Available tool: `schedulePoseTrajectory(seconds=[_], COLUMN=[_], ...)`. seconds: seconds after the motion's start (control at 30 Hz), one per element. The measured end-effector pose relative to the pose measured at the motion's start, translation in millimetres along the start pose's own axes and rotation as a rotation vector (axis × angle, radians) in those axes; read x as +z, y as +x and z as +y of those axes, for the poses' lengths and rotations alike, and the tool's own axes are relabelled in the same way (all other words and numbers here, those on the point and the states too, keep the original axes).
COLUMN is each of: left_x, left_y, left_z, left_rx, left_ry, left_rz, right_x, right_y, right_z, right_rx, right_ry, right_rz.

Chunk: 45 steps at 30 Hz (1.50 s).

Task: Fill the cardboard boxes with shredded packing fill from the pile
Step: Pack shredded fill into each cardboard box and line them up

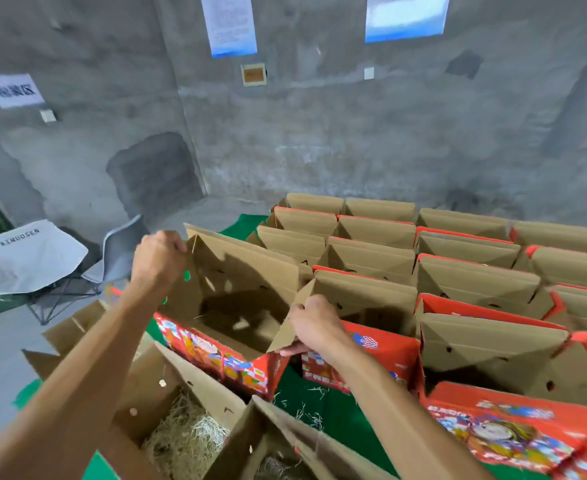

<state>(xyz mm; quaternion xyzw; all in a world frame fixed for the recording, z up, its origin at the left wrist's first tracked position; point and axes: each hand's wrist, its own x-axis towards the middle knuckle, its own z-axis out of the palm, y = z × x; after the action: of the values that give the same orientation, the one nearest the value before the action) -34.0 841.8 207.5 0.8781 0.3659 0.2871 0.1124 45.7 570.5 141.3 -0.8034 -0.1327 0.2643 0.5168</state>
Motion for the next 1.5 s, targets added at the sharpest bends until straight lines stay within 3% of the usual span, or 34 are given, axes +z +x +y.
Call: schedulePoseTrajectory(seconds=[0.17,0.33,0.57,0.73,0.93,1.1,1.3,1.5], left_x=[-69,-98,-104,-76,-25,43,114,162], left_y=[-52,-130,-245,-321,-409,-481,-545,-594], left_z=[87,184,326,414,498,561,596,586], left_rx=[0.05,0.141,0.366,0.452,0.491,0.543,0.488,0.404], left_ry=[-0.109,-0.202,-0.301,-0.441,-0.576,-0.612,-0.577,-0.448], left_rz=[0.063,0.024,-0.101,-0.233,-0.423,-0.549,-0.682,-0.743], right_x=[-89,-194,-355,-453,-539,-599,-639,-645], right_y=[-83,-175,-302,-388,-455,-478,-466,-435], right_z=[-9,11,80,132,211,292,392,452], right_rx=[-0.13,-0.135,-0.122,-0.05,0.104,0.278,0.424,0.511], right_ry=[-0.101,0.168,0.221,0.294,0.136,0.069,-0.038,-0.085], right_rz=[0.175,0.194,0.415,0.466,0.673,0.738,0.709,0.628])
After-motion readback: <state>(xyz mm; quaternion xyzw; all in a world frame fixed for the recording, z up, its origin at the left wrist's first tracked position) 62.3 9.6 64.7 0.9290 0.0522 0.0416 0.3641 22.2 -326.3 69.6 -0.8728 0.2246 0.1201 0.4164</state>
